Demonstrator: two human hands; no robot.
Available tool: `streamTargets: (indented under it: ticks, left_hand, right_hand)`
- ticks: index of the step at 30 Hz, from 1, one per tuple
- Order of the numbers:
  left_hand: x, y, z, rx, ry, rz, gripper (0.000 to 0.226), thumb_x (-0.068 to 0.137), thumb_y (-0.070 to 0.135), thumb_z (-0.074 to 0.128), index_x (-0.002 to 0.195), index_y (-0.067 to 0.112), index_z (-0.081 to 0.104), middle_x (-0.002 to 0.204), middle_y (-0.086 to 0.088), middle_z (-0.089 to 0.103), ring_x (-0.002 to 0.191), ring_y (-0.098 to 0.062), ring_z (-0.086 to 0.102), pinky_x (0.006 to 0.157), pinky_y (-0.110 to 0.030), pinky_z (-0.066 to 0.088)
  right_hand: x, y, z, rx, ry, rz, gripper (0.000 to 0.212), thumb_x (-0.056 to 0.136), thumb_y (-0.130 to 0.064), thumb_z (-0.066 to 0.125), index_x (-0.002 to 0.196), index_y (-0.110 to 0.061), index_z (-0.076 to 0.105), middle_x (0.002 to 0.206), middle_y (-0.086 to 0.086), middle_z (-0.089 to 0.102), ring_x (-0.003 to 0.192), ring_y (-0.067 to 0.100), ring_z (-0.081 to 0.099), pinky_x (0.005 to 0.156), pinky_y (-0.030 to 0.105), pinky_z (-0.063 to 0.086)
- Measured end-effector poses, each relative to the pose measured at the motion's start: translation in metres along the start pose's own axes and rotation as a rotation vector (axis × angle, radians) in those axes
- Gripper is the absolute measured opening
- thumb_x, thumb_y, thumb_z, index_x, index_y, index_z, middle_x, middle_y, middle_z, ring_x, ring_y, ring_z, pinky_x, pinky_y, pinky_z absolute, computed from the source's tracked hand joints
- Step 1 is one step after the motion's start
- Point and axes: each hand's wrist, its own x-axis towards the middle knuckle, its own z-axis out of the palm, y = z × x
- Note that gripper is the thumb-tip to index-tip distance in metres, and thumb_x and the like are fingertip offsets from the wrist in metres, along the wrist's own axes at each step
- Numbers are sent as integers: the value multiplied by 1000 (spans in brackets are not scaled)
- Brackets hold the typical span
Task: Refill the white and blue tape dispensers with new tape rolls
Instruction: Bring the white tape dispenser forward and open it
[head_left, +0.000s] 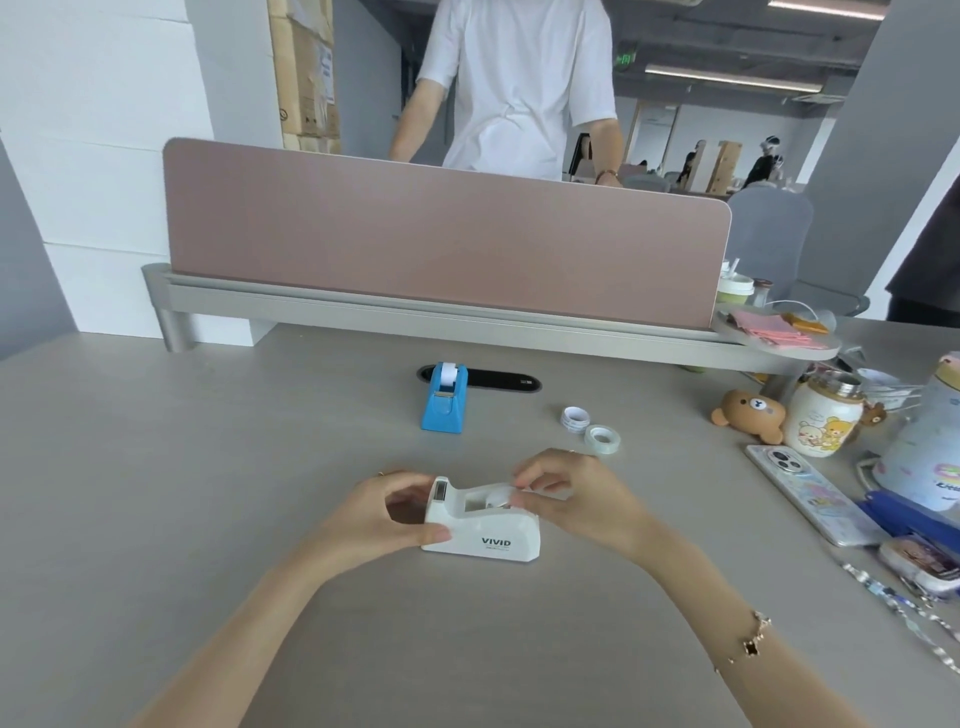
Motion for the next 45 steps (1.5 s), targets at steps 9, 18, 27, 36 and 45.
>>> streamTargets:
  ticks: [9, 18, 27, 36, 45]
  left_hand:
    - [0, -1, -1, -3, 11, 15, 42, 68, 16, 84, 103, 34, 68, 106, 23, 68, 99, 3, 66, 84, -5, 45]
    - [0, 8, -10, -3, 247, 38, 41, 73, 32, 79, 109, 45, 64, 111, 26, 64, 105, 8, 58, 88, -8, 41]
    - [15, 71, 33, 155, 101, 194, 29, 69, 34, 80, 95, 41, 68, 92, 40, 61, 86, 12, 56, 72, -7, 42]
    - [15, 59, 35, 129, 99, 115, 17, 72, 28, 81, 87, 29, 74, 84, 17, 76, 82, 2, 69, 75, -11, 47]
    - [12, 58, 33, 114, 14, 108, 24, 81, 27, 73, 104, 30, 70, 90, 14, 76, 89, 1, 68, 76, -15, 45]
  right_hand:
    - [-4, 1, 6, 82, 122, -25, 2, 86, -23, 67, 85, -24, 68, 93, -13, 70, 94, -3, 60, 83, 4, 41]
    - [-11, 8, 13, 389, 253, 86, 3, 85, -18, 69, 83, -16, 69, 77, -14, 72, 73, -1, 64, 67, 7, 46]
    - [-15, 11, 25, 595, 282, 142, 4, 86, -14, 68, 85, -10, 69, 83, 8, 75, 81, 18, 72, 73, 21, 54]
    - [-20, 10, 25, 720, 291, 152, 11, 81, -13, 73, 88, -6, 68, 88, 10, 76, 86, 19, 72, 68, 15, 52]
    - [-22, 12, 22, 723, 257, 116, 9, 83, -12, 71, 91, -8, 69, 87, 7, 77, 83, 15, 73, 72, 18, 54]
